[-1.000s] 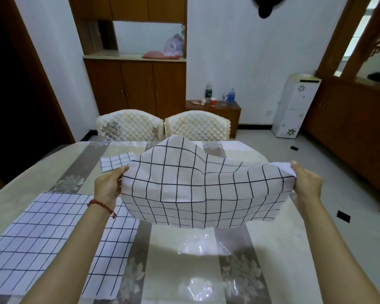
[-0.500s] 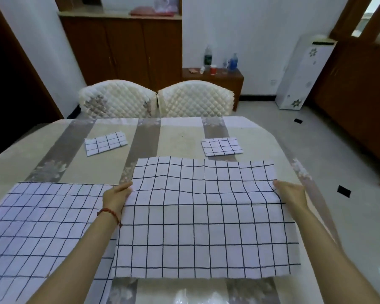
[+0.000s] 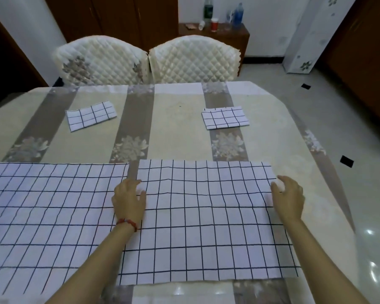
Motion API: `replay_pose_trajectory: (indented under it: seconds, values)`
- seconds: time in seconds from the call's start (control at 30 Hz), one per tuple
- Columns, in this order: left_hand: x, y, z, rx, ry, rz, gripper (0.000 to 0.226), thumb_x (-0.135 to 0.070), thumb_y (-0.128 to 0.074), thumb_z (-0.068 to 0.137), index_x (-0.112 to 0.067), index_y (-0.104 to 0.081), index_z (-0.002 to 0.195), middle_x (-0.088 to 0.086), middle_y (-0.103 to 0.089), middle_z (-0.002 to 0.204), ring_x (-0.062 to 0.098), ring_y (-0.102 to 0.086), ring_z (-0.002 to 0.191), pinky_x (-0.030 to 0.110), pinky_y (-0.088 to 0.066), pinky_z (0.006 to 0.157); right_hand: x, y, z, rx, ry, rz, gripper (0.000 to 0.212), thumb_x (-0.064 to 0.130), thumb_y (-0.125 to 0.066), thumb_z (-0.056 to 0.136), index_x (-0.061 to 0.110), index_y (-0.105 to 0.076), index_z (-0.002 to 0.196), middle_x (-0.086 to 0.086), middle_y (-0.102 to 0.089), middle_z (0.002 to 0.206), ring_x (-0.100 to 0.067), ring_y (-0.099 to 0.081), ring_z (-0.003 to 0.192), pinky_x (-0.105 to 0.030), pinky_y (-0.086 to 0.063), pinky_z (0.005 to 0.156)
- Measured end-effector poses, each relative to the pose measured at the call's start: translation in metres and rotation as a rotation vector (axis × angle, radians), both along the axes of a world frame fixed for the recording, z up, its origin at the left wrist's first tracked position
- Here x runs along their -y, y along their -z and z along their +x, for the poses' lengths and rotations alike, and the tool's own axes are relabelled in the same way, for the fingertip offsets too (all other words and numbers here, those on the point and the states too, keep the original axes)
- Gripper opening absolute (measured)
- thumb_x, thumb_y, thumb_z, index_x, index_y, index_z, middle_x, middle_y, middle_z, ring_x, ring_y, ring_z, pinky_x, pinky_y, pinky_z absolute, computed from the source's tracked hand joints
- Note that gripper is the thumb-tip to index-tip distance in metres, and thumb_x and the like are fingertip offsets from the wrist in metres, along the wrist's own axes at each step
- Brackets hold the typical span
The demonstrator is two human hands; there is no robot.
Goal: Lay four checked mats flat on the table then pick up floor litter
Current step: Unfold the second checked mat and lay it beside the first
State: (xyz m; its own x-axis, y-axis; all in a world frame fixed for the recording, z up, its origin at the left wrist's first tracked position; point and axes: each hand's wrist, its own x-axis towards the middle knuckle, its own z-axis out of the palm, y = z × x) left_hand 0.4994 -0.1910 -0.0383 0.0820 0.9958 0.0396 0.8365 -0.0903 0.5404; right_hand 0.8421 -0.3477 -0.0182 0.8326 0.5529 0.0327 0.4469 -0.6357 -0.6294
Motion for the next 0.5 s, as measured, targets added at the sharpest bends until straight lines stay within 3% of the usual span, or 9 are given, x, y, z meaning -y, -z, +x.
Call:
replay_pose_trajectory:
  seconds: [0.13, 0.2, 0.27, 0.37, 0.5]
  values:
    - [0.03, 0.007, 0.036, -0.106, 0.262, -0.004, 0.041, -0.027, -0.054, 0.089, -0.015, -0.052, 0.128, 0.009, -0.037, 0.148, 0.028, -0.026, 0.141, 0.046, -0.021, 0.112, -0.011, 0.007, -0.061, 0.03, -0.262, -0.04, 0.035, 0.021, -0.053, 0.092, 0.008, -0.056, 0.125, -0.012, -0.049, 0.14, -0.029, -0.038, 0.134, -0.043, -0.026, 0.111]
    - [0.042, 0.016, 0.053, -0.181, 0.36, -0.058, 0.049, -0.039, -0.042, 0.094, -0.022, -0.036, 0.14, 0.002, -0.02, 0.156, 0.022, -0.01, 0.146, 0.043, -0.007, 0.117, -0.012, 0.022, -0.088, 0.098, -0.445, -0.164, 0.043, 0.03, -0.044, 0.096, 0.015, -0.044, 0.136, -0.006, -0.034, 0.151, -0.023, -0.023, 0.143, -0.041, -0.015, 0.116]
    - [0.053, 0.029, 0.063, -0.261, 0.427, -0.12, 0.057, -0.048, -0.03, 0.095, -0.028, -0.016, 0.146, -0.003, -0.003, 0.159, 0.018, 0.004, 0.147, 0.042, 0.004, 0.117, -0.008, 0.042, -0.105, 0.132, -0.582, -0.298, 0.052, 0.041, -0.03, 0.098, 0.025, -0.02, 0.147, 0.002, -0.008, 0.159, -0.016, 0.002, 0.147, -0.038, 0.002, 0.118]
    - [0.065, 0.049, 0.06, -0.366, 0.467, -0.15, 0.063, -0.057, -0.016, 0.092, -0.035, 0.017, 0.14, -0.006, 0.019, 0.155, 0.018, 0.022, 0.143, 0.044, 0.016, 0.115, -0.001, 0.062, -0.111, 0.164, -0.594, -0.406, 0.057, 0.05, -0.017, 0.097, 0.035, 0.015, 0.142, 0.01, 0.022, 0.153, -0.011, 0.019, 0.143, -0.036, 0.016, 0.115]
    - [0.066, 0.057, 0.053, -0.392, 0.468, -0.117, 0.063, -0.062, -0.012, 0.09, -0.039, 0.027, 0.134, -0.012, 0.03, 0.147, 0.015, 0.032, 0.135, 0.043, 0.022, 0.112, 0.0, 0.064, -0.11, 0.176, -0.539, -0.421, 0.059, 0.051, -0.019, 0.096, 0.035, 0.011, 0.143, 0.013, 0.022, 0.151, -0.007, 0.023, 0.14, -0.035, 0.014, 0.116]
